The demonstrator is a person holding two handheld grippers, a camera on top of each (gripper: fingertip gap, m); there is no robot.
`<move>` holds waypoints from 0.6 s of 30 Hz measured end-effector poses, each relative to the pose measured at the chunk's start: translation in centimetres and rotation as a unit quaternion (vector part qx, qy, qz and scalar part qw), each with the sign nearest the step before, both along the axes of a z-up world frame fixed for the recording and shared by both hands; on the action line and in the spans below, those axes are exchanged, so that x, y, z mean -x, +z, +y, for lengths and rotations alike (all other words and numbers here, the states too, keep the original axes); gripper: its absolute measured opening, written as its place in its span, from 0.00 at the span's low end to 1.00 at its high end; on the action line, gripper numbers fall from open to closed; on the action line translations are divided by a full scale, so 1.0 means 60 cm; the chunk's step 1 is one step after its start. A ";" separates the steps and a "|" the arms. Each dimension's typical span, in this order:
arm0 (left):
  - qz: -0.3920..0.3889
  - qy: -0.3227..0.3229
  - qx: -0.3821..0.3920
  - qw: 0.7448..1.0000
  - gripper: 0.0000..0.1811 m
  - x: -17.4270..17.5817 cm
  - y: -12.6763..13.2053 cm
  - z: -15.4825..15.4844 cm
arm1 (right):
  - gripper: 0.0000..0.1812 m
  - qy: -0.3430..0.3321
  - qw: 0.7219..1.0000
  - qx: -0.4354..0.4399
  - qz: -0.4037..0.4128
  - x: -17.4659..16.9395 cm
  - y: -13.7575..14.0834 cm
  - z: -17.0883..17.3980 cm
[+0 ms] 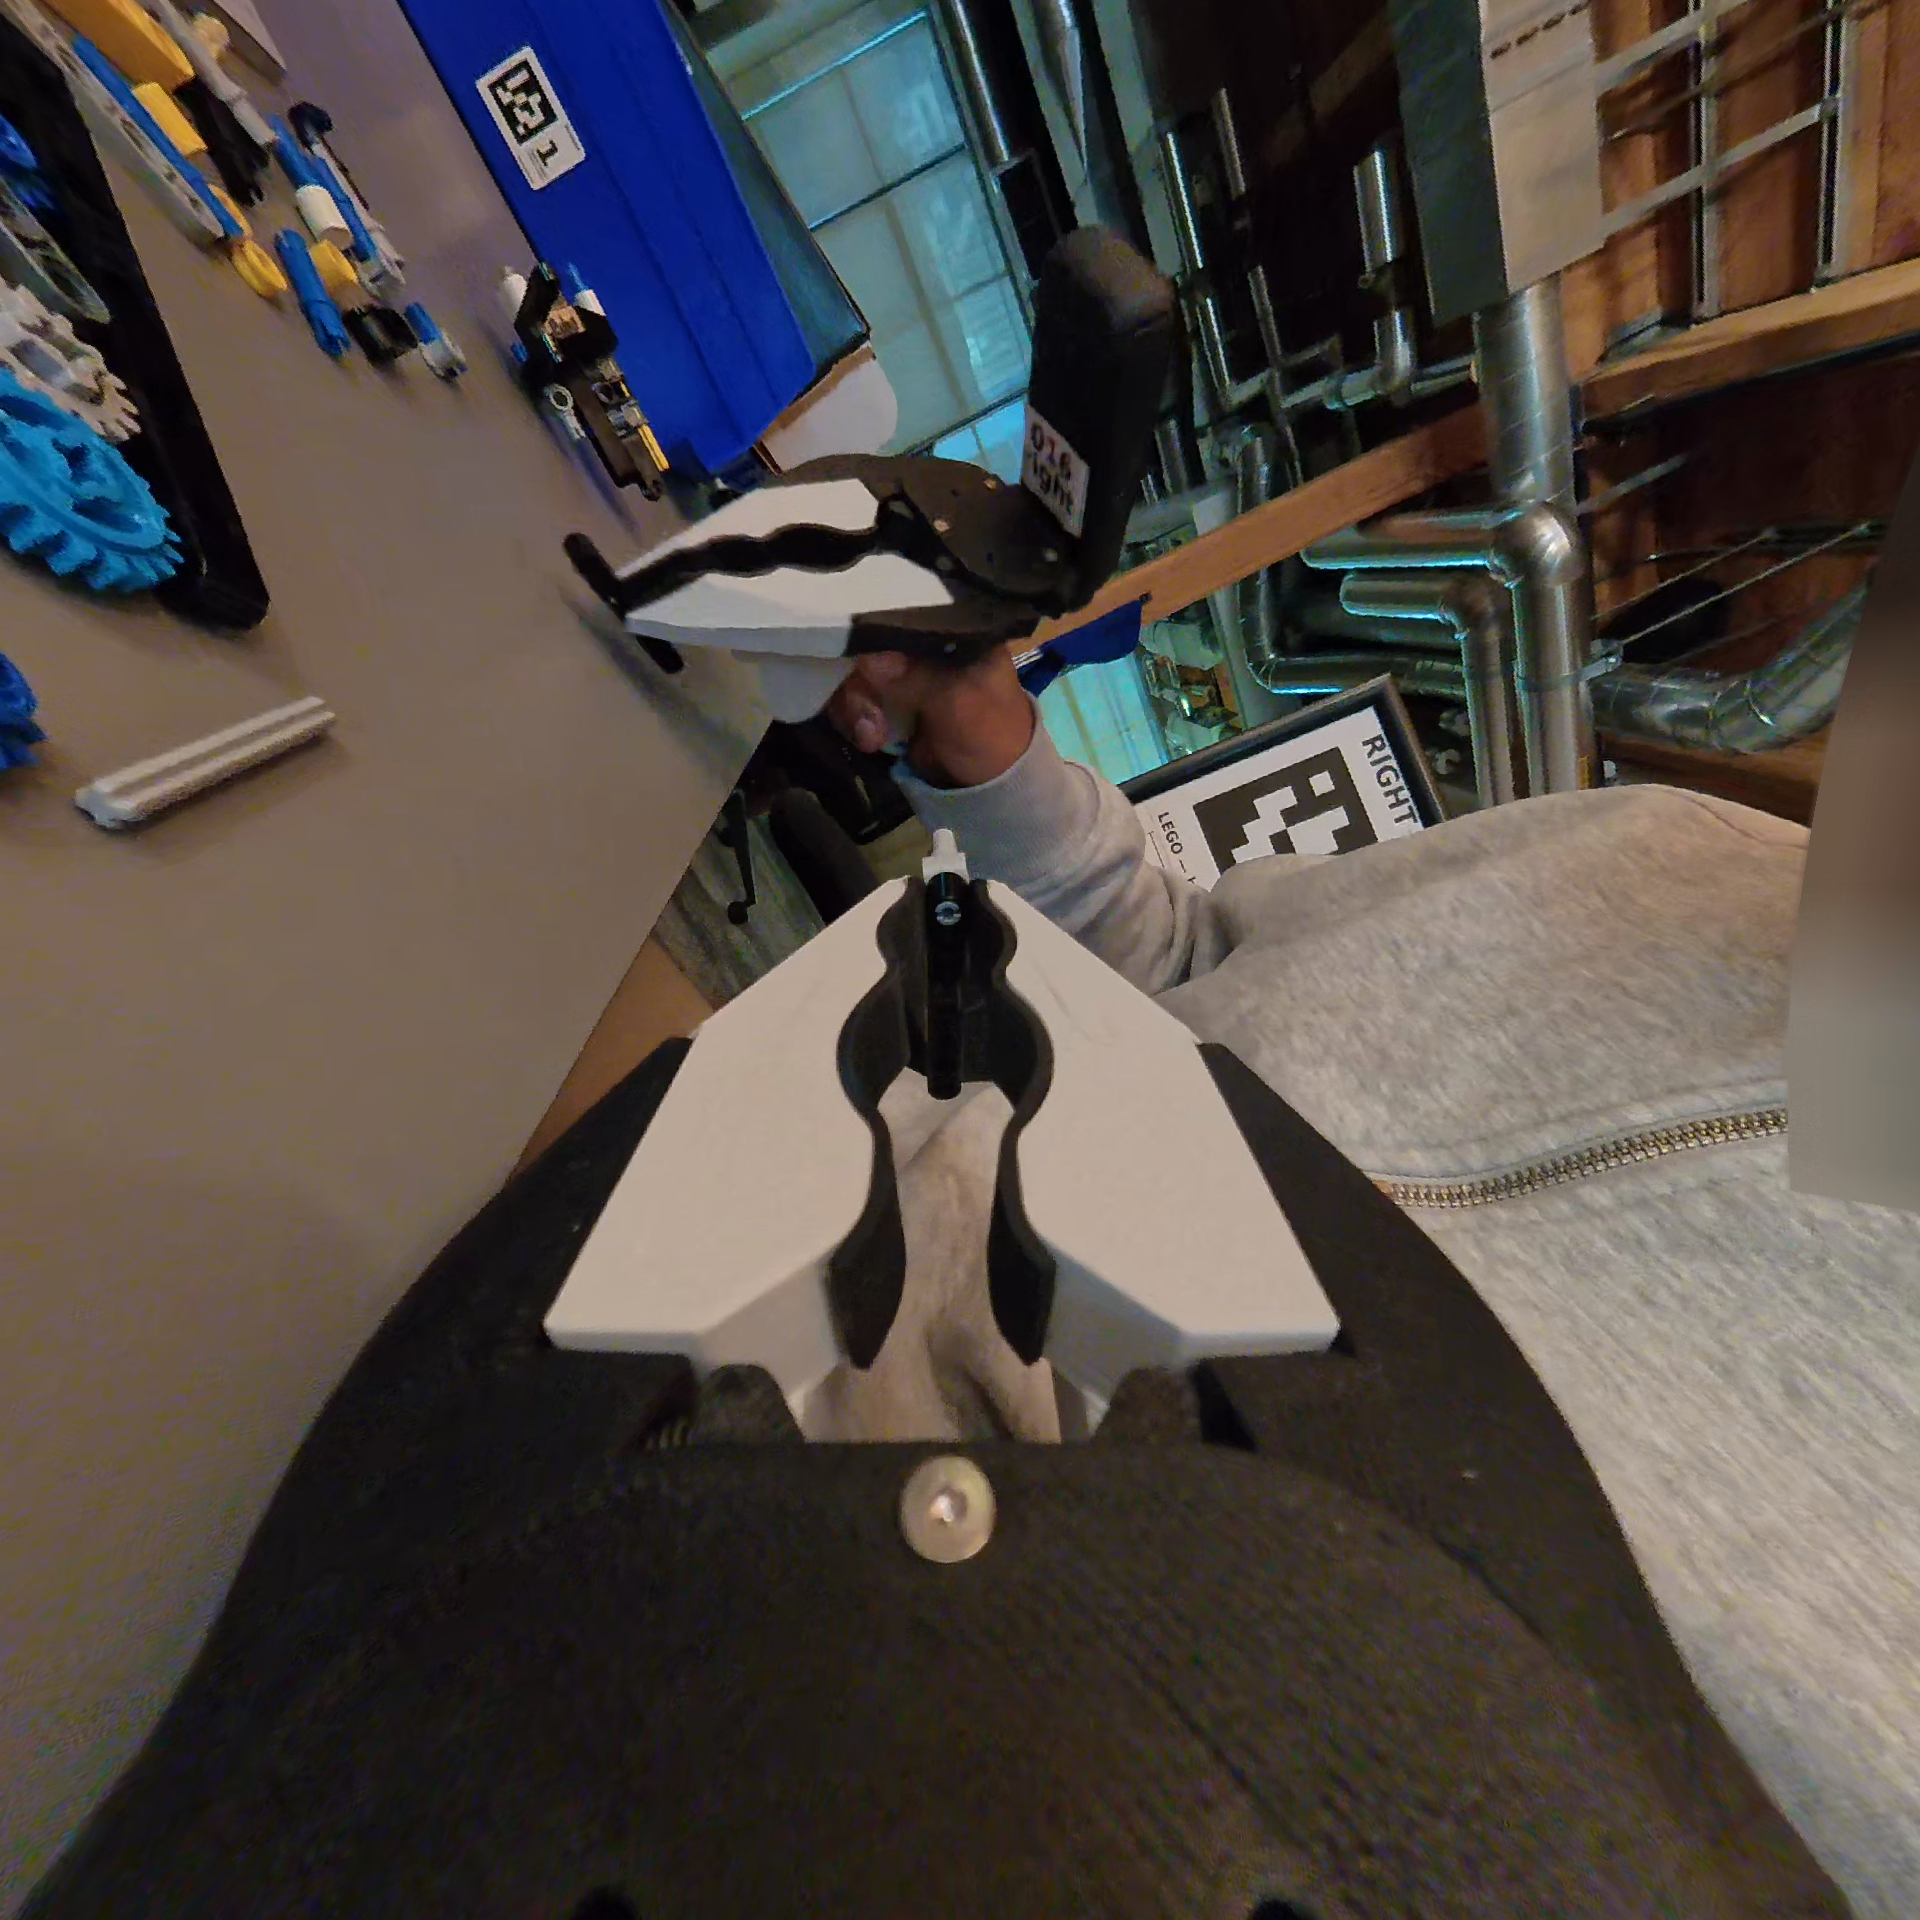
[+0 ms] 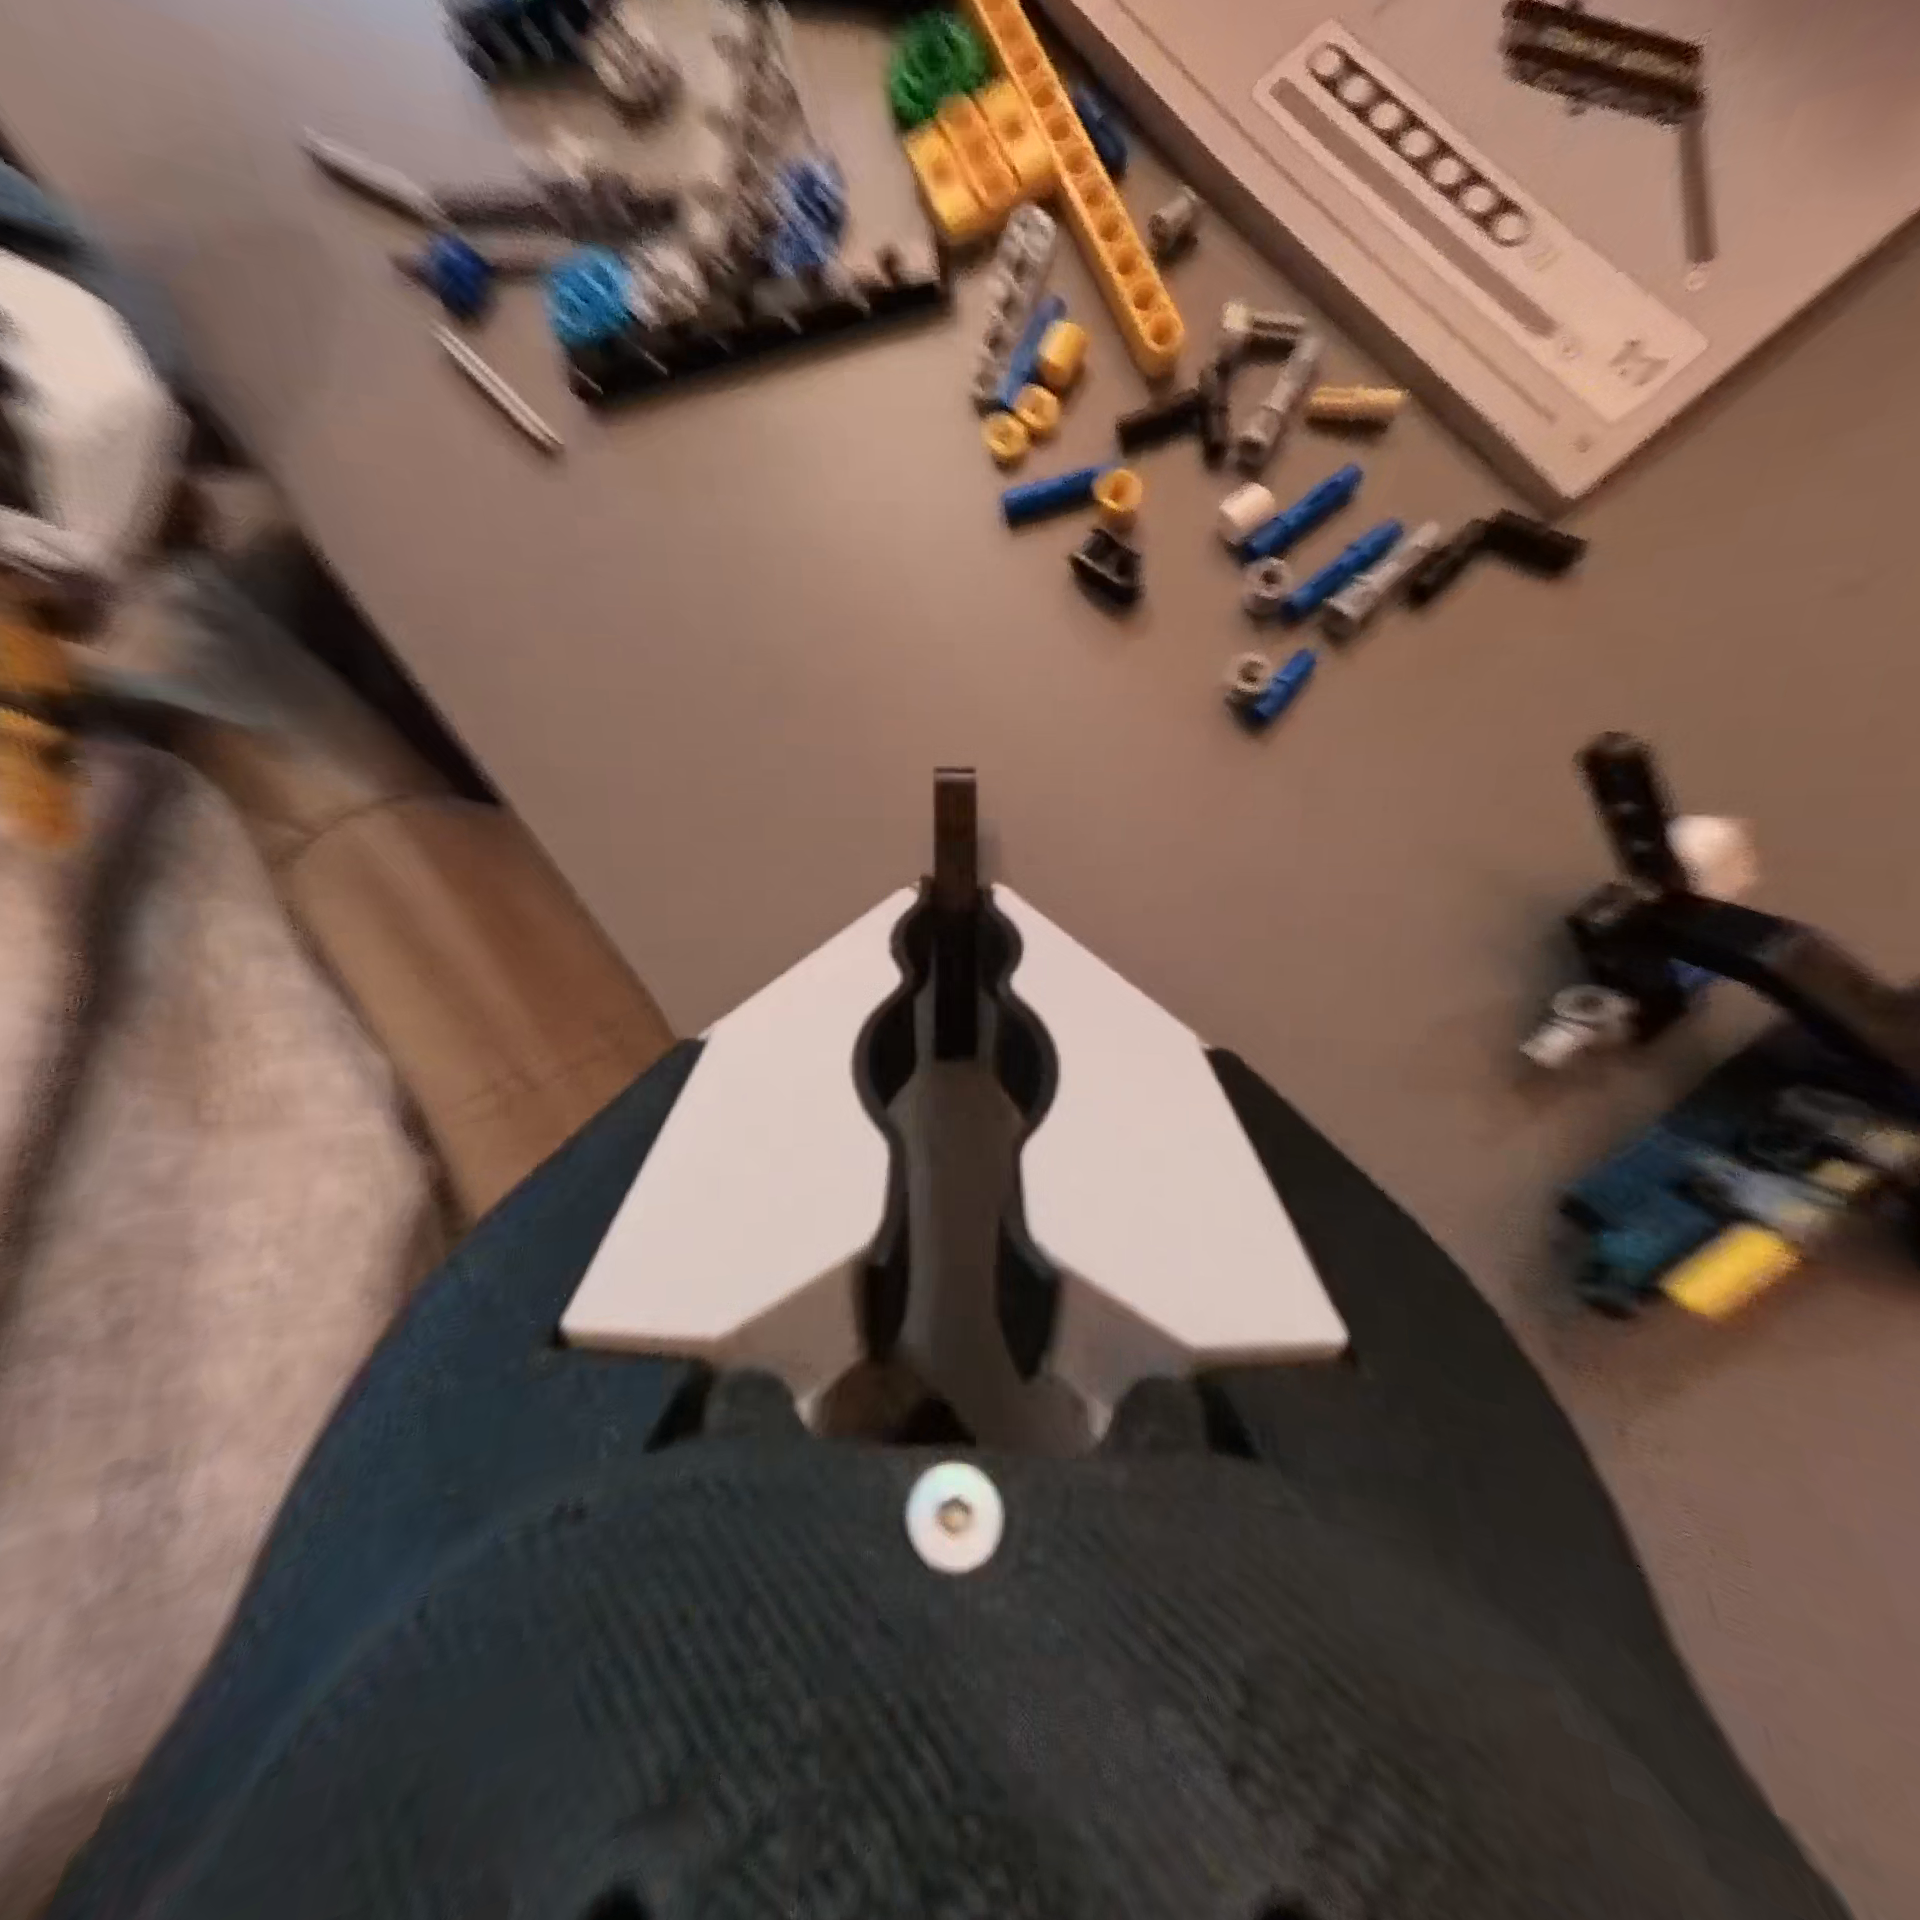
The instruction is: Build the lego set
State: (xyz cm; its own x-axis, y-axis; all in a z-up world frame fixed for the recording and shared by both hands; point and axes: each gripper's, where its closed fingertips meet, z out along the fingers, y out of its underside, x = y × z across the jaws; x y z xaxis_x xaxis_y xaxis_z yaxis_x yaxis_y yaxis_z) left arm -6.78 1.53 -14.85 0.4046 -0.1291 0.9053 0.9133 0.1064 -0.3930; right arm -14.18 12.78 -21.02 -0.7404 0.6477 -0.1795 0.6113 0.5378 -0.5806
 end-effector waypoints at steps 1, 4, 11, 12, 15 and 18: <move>0.000 0.000 0.001 1.000 0.03 0.000 0.000 0.000 | 0.03 -0.003 0.998 0.058 -0.034 -0.011 0.014 -0.020; 0.004 0.012 0.012 1.000 0.03 0.006 -0.006 0.000 | 0.03 -0.002 0.966 0.222 -0.130 -0.054 0.063 -0.085; 0.017 0.049 0.048 0.997 0.03 0.025 -0.020 -0.009 | 0.03 -0.039 0.968 0.212 -0.133 -0.093 0.036 -0.121; 0.016 0.047 0.046 0.998 0.03 0.024 -0.019 -0.009 | 0.03 -0.068 0.965 0.213 -0.135 -0.084 0.030 -0.114; 0.013 0.040 0.040 0.998 0.03 0.019 -0.017 -0.006 | 0.03 -0.132 0.953 0.222 -0.159 -0.064 0.012 -0.092; 0.017 0.038 0.041 0.998 0.03 0.017 -0.015 -0.005 | 0.03 -0.144 0.955 0.205 -0.161 -0.061 -0.006 -0.082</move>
